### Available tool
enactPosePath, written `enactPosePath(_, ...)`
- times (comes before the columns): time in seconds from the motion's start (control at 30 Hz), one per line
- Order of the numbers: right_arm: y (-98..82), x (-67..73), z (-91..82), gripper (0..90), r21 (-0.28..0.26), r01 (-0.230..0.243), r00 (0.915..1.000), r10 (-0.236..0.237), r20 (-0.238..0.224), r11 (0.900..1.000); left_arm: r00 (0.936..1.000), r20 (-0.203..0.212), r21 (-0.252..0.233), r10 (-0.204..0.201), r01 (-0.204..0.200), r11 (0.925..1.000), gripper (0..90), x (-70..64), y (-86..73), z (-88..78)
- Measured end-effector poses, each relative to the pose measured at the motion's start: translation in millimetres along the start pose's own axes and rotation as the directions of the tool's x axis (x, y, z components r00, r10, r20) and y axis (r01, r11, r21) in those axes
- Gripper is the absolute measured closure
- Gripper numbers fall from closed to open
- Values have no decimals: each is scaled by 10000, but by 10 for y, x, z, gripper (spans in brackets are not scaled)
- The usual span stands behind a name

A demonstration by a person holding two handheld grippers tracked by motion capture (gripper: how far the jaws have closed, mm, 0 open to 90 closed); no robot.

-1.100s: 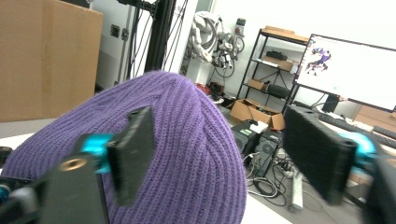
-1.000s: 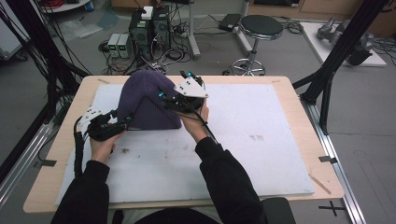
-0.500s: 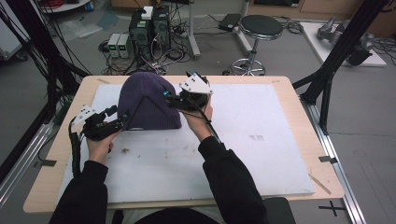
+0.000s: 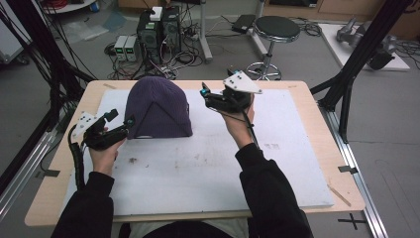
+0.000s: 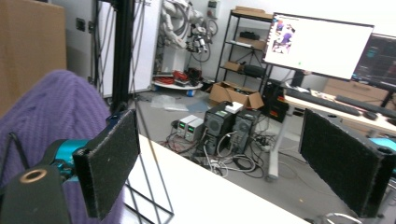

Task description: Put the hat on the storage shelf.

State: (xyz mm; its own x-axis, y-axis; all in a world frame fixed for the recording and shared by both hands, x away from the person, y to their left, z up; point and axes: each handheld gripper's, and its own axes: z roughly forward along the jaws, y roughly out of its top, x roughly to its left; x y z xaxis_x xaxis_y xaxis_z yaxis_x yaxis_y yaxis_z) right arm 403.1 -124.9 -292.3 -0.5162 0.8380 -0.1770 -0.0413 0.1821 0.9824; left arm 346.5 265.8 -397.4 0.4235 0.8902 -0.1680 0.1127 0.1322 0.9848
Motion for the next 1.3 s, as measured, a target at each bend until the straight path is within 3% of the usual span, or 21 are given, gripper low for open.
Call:
enactPosePath(0.2,32,-244,-279,118,5,250,9990,-250,375,9997,9986,148,0,508,-508,9987,224,-90,51,-66)
enactPosePath(0.3,38,-337,-411,118,-65,38,9990,-35,438,10000,9983,-27,-244,574,-575,9980,220,-130,86,-97)
enactPosePath(0.4,33,-362,-486,118,23,223,9987,-223,458,9997,9981,-48,-525,612,-614,9967,219,-175,131,-131)
enactPosePath(0.63,-5,-429,-674,118,41,497,9962,-499,715,9988,9958,155,-680,906,-893,9937,219,-229,210,-212)
enactPosePath(1.0,-172,-637,-1017,118,176,525,9864,-546,1551,9985,9967,-69,-693,803,-806,9943,218,-163,195,-365)
enactPosePath(1.3,-445,-752,-1252,118,491,39,9791,-138,2031,9988,9968,-430,-877,671,-707,9936,211,-91,183,-565)
